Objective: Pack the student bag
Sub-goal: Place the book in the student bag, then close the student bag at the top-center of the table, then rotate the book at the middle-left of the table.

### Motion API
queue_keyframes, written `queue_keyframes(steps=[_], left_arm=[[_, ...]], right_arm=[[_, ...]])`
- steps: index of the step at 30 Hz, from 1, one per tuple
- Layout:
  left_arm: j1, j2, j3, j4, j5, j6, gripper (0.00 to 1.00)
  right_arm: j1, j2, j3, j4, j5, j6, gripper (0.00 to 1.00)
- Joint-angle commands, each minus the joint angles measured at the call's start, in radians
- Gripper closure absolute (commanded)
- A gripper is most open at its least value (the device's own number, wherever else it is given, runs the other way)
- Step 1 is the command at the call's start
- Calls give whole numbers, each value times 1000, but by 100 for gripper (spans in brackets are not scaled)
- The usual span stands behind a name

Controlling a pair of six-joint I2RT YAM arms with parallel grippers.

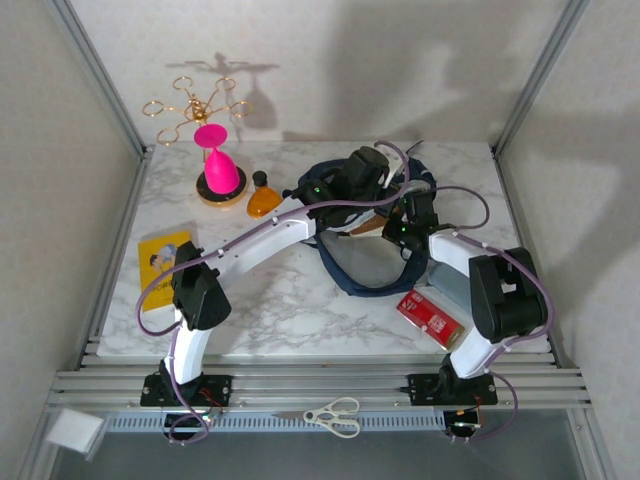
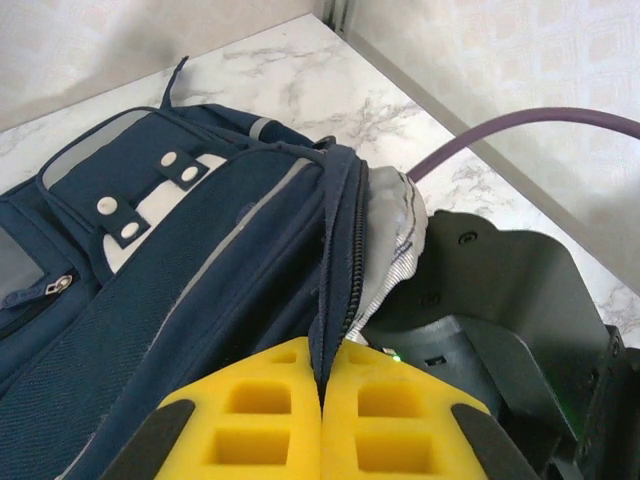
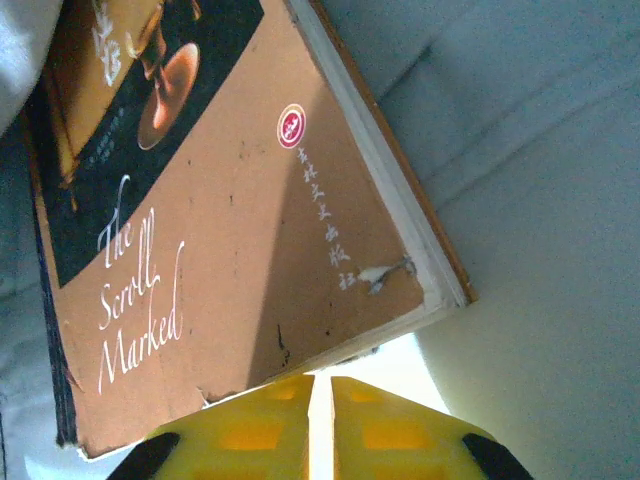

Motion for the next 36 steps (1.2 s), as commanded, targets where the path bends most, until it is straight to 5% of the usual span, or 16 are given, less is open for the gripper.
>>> queue_keyframes(steps=[1,11,17,19,22,25,30,36], left_arm=[[-6,-59,2,99,32,-17,100],[5,-12,-11,106,-20,-80,100],[20,29,-62,111,60,-186,90],[20,17,-102,134,132,-220,77],[22,-51,-195,193,245,-267,59],[29,-177,-321,239,253,-295,52],[84,-451,-592,278,101,-353,42],[284,-761,-872,168,-111,-443,35]], right_arm=[[1,56,62,136,-20,-59,87],[-1,-273,-131,-58,-111,-84,75],[-1,-653,-157,-377,53,25,66],[-1,-713,-121,-442,68,37,64],[-1,-742,-50,-509,61,15,64],[12,-753,2,-503,6,-17,62],[90,-638,19,-462,-56,-55,57],[278,-505,31,-359,-16,-48,51]])
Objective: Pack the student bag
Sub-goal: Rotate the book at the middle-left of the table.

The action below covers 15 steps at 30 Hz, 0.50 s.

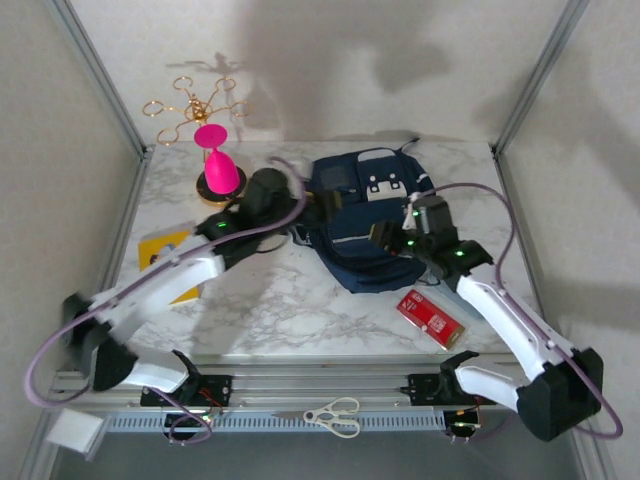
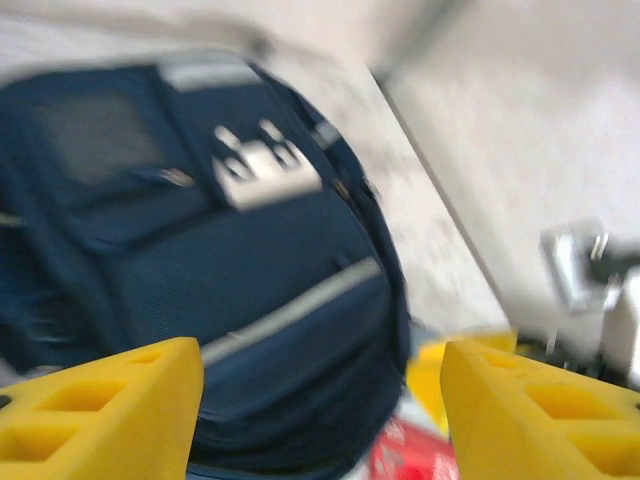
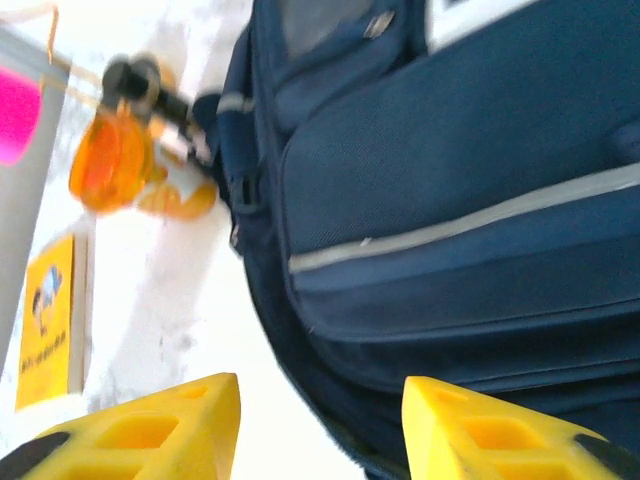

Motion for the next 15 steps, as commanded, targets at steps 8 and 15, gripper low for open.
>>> queue_keyframes(steps=[8,15], left_arm=[[502,-312,-303,-241,-103,-51,22],[865,-309,-393,-251,-66,-86,14]], right_arm=[[306,231,79,195,21,14,44],[414,404,154,290,-10,29,39]])
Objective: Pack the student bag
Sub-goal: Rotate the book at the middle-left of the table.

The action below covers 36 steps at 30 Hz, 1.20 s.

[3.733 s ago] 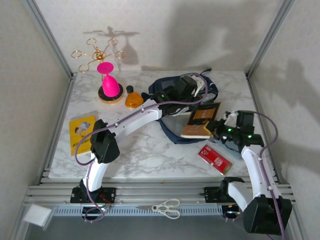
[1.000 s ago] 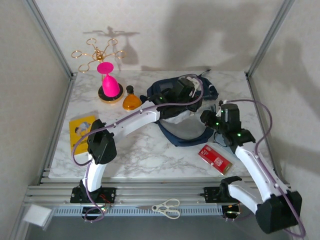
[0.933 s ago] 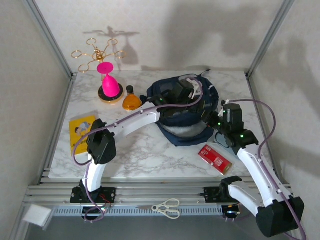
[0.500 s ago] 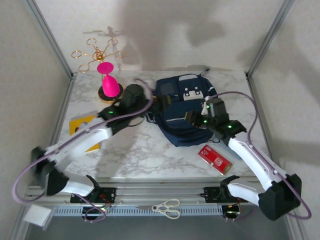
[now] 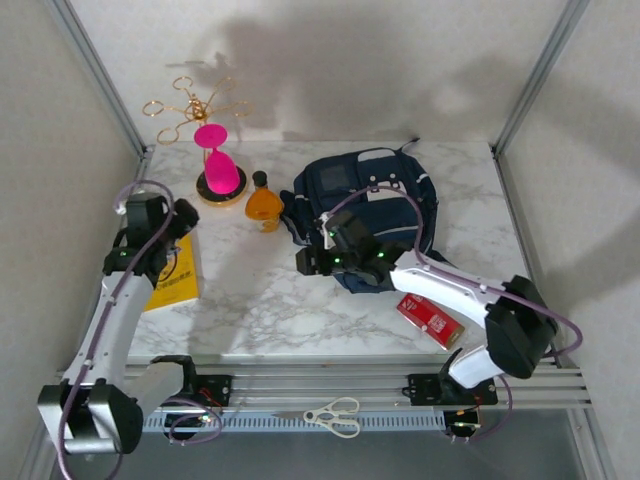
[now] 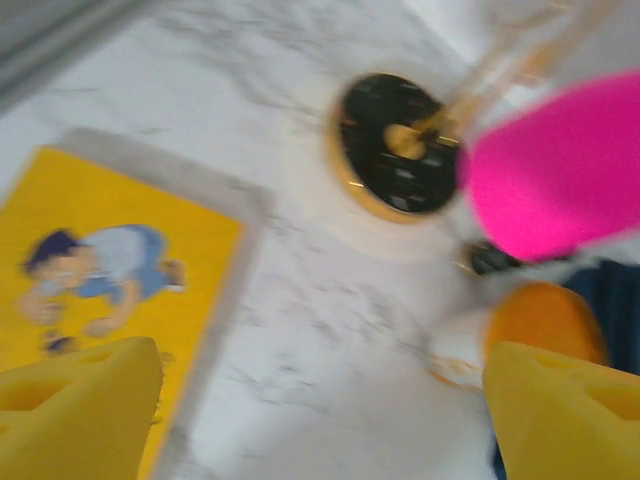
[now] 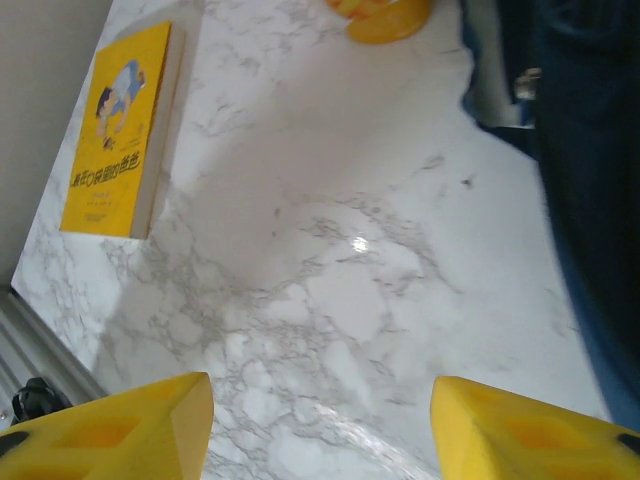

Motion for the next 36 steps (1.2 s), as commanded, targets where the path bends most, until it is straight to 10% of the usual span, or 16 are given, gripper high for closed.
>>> queue_keyframes(steps=[1,15,25,36], left_arm=[[125,9,-38,-7,43,-34,13],[268,371,-73,136,-177,-37,0],[332,507,-119,206,-49,-47,0],[200,363,-312,227,29,-117,1]], right_arm=[[25,56,48,72,-19,16,38],[29,89,89,7,16,8,31],[29,98,94,-9,28,2,27],[29,174,118,17,-23,35,23]])
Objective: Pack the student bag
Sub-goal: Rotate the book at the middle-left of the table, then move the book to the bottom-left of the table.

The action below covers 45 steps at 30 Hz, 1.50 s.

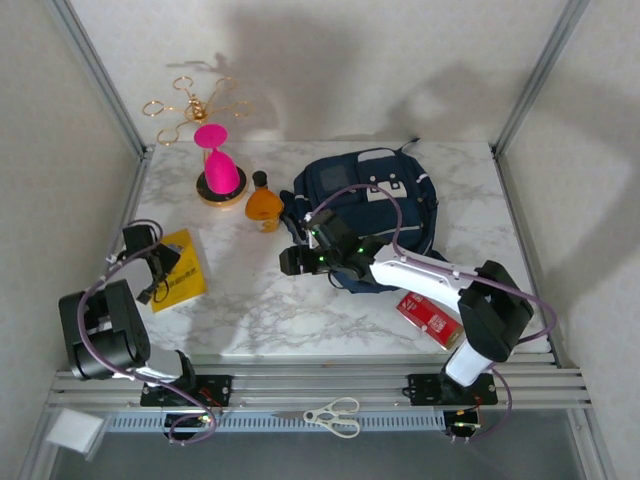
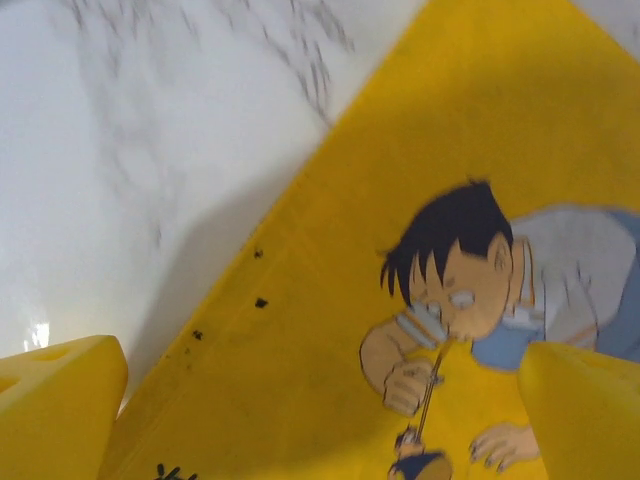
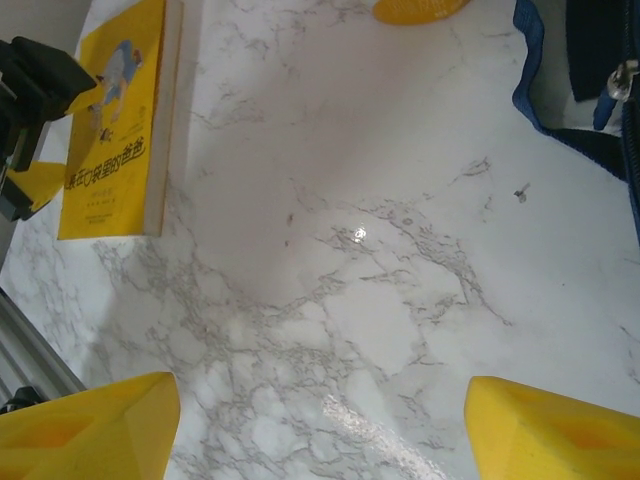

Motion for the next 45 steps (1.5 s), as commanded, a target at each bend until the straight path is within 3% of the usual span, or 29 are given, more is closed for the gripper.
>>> queue_keyframes(steps=[1,10,19,24,33,39,45], left_arm=[[-80,-44,-63,-23,47,-54,2],[-222,-146,-124,-41,30,-120,18],[-223,-144,-144,-35,31,-115,22],[-223,-153,-155,-30,29,-115,23],[-224,-163,-181,10,99,-112,27],[-225,-188,-197,14,140,-109,30],[-226,-199,-197,4,152,-105,33]], right_arm=[[8,51,32,22,-27,31,23],[70,268,190,87,-20,61,23],[112,556,471,145,0,43,27],[112,707,661,93,7,-4,29],[131,876,875,47,-75,-57,44],[154,896,922,3,-119,-78,55],[162,826,864,21,-136,-63,79]])
